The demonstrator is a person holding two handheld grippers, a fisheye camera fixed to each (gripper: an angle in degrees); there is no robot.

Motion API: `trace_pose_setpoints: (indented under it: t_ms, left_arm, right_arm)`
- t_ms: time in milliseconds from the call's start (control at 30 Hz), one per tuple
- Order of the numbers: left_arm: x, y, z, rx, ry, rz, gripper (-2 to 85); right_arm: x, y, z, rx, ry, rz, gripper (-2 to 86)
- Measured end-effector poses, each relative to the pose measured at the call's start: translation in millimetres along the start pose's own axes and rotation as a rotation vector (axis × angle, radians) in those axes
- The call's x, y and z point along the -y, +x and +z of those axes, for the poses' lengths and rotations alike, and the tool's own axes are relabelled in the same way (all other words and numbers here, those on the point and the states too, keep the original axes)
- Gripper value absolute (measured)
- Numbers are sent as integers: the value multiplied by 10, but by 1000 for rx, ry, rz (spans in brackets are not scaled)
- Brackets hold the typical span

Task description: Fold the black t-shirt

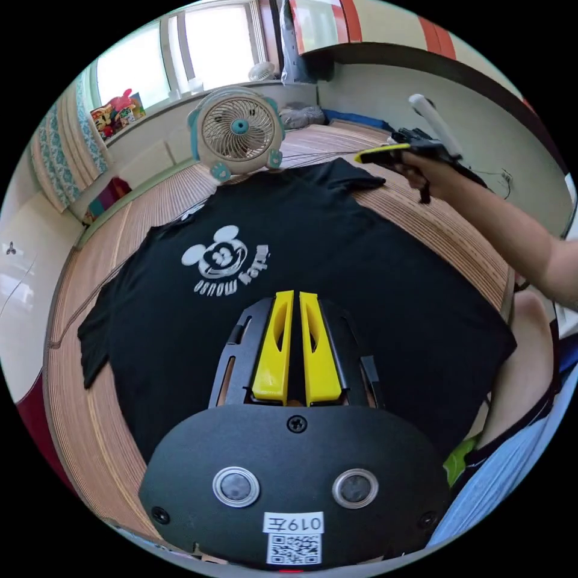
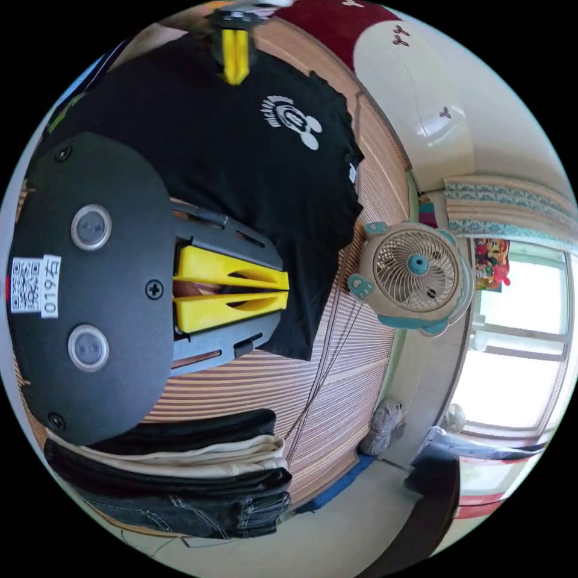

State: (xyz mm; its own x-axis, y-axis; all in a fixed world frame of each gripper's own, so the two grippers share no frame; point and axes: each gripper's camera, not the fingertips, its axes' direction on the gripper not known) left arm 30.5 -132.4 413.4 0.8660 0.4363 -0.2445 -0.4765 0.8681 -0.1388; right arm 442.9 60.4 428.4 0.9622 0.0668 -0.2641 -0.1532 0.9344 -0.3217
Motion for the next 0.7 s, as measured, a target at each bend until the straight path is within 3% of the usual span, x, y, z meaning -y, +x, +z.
trace_pose_setpoints:
  t_ms: [133, 400, 700]
  left_arm:
    - [-423, -441, -407, 113, 16, -56, 14]
    - [-1192, -1407, -744, 123, 6, -295, 14]
    - [-1561, -1950, -1228, 22, 54, -360, 14]
  right_arm:
    - [459, -155, 452, 18, -55, -2, 37]
    - [1195, -839, 1153, -56, -131, -200, 22]
    - [1514, -1083, 1954, -46, -288, -350, 54]
